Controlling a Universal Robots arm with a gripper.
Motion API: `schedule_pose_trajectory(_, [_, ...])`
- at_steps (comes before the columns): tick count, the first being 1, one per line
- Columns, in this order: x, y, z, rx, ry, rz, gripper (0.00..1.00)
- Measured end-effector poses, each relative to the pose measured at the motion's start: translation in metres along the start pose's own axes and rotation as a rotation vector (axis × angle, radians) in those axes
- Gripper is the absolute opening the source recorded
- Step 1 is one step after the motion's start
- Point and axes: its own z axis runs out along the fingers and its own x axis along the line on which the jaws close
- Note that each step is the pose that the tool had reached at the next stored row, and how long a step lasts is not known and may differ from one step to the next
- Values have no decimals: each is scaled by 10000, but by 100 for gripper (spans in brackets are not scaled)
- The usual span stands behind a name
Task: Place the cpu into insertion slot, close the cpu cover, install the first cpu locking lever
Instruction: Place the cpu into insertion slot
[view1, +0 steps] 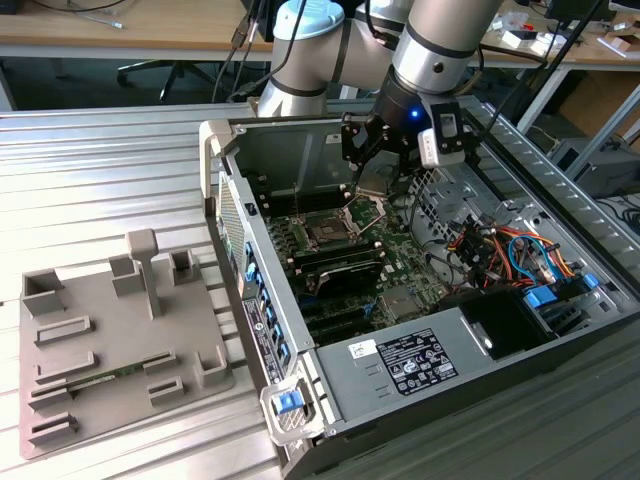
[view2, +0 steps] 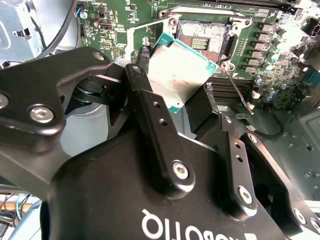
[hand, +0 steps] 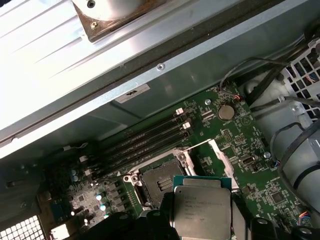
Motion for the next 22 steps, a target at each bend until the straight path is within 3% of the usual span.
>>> schedule_pose_trajectory(22, [0, -1, 7, -14, -64, 739, 55])
